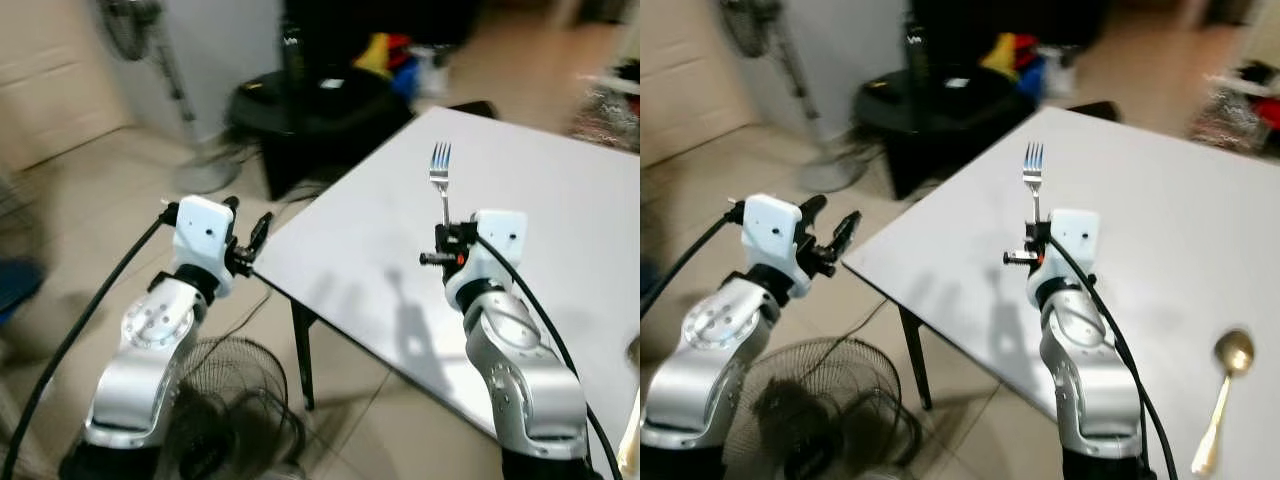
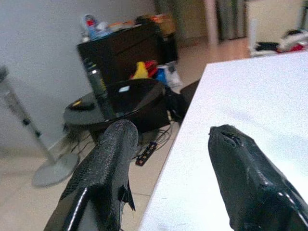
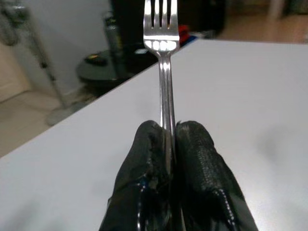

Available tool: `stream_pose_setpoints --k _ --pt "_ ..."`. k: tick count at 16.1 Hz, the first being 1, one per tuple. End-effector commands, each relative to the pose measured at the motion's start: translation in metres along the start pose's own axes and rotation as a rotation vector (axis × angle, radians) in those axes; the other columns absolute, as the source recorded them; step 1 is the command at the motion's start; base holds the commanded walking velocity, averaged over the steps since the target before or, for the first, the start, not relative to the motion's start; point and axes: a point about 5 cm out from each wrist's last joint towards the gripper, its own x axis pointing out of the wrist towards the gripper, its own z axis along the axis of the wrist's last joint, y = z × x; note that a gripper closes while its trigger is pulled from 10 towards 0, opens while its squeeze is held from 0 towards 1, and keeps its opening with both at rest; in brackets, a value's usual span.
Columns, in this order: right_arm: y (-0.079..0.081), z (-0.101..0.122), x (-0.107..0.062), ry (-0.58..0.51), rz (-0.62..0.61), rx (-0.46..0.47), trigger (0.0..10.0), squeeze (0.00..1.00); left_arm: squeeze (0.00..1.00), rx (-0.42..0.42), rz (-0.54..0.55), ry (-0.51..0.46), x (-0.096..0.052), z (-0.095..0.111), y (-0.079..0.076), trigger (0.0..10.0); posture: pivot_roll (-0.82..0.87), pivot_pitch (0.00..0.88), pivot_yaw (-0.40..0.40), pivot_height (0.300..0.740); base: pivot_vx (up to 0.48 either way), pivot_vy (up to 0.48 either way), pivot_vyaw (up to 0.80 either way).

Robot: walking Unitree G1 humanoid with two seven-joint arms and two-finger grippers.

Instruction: Setting the table

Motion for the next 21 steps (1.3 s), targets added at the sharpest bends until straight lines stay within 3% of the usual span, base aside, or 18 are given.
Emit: stream_pose_setpoints --k 1,5,9,12,15,21 --pt "0.004 0.007 -0.001 -0.023 0.014 -0.002 10.0 0.00 0.00 0.014 0.000 0.003 0.003 0.000 0.001 10.0 0.15 0.000 0.089 0.727 0.000 0.000 -0.80" --pt "0.003 0.006 0.000 -0.011 0.003 -0.008 10.0 0.00 0.00 0.019 0.014 -0.003 0.004 0.000 0.003 10.0 0.15 0.000 0.089 0.727 0.000 -0.480 -0.80" --pt "0.007 0.004 0.006 0.027 0.028 -0.047 10.0 0.00 0.00 0.004 0.007 0.002 0.004 -0.001 0.002 10.0 0.15 0.000 0.088 0.727 0.000 0.000 -0.19" --pt "0.013 0.005 0.025 0.081 0.033 -0.075 10.0 0.00 0.00 -0.001 -0.083 0.000 0.003 -0.001 -0.005 10.0 0.14 0.000 0.092 0.727 0.000 0.000 0.00" --pt "0.019 0.009 0.043 0.117 0.036 -0.049 10.0 0.00 0.00 0.009 -0.097 0.011 0.002 -0.002 -0.006 10.0 0.16 0.000 0.084 0.727 0.000 0.000 0.00" --pt "0.026 -0.012 0.055 0.251 0.039 -0.035 10.0 0.00 0.00 -0.004 -0.092 0.026 0.000 -0.005 -0.007 10.0 0.16 0.000 0.075 0.727 0.000 0.000 0.00"
